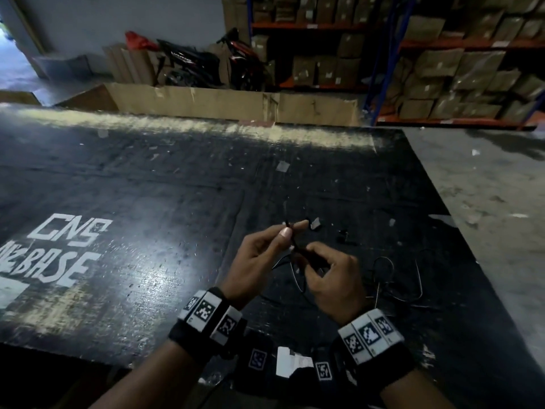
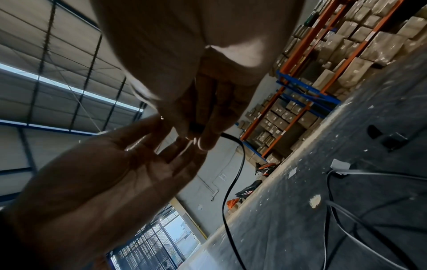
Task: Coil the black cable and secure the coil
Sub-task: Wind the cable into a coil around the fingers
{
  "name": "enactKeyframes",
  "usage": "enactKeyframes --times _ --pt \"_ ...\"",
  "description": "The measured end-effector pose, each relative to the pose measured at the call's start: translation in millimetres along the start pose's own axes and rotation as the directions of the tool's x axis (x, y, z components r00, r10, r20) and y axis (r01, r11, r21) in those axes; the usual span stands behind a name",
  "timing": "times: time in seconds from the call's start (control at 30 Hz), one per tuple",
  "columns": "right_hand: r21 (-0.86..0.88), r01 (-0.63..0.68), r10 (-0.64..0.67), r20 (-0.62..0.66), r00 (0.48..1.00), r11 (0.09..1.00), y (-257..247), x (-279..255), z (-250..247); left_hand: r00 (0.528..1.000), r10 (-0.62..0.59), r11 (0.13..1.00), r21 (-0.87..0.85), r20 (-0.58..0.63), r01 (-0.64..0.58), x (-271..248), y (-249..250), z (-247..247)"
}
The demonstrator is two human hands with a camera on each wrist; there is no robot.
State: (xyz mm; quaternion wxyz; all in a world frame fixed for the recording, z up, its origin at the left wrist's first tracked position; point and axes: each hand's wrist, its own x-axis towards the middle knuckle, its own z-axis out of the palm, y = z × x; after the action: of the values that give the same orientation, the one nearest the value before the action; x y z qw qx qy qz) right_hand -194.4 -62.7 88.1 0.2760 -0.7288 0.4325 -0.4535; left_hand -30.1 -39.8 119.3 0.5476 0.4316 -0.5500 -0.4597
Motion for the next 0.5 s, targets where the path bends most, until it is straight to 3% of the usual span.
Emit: enactKeyframes --times 0.2,0.3,0.4,0.5 --pt "0.055 0.007 -0.008 0.025 1.0 0.998 4 -6 -1 1.0 0.002 0.963 -0.27 -0.023 -0.008 7 15 5" --pt "0.119 -0.014 0.009 0.039 0.999 0.993 7 -4 -2 1.0 -0.019 0.962 -0.273 0.017 0.023 7 23 6" --pt "0.186 -0.011 -0.009 0.11 0.994 0.982 3 -3 -1 0.999 -0.041 0.952 -0.305 -0.013 0.035 8 27 5" --pt "0.269 -0.053 -0.004 0.209 0.978 0.962 3 -7 0 0.993 -0.102 0.892 -0.447 -0.056 0.067 13 37 0"
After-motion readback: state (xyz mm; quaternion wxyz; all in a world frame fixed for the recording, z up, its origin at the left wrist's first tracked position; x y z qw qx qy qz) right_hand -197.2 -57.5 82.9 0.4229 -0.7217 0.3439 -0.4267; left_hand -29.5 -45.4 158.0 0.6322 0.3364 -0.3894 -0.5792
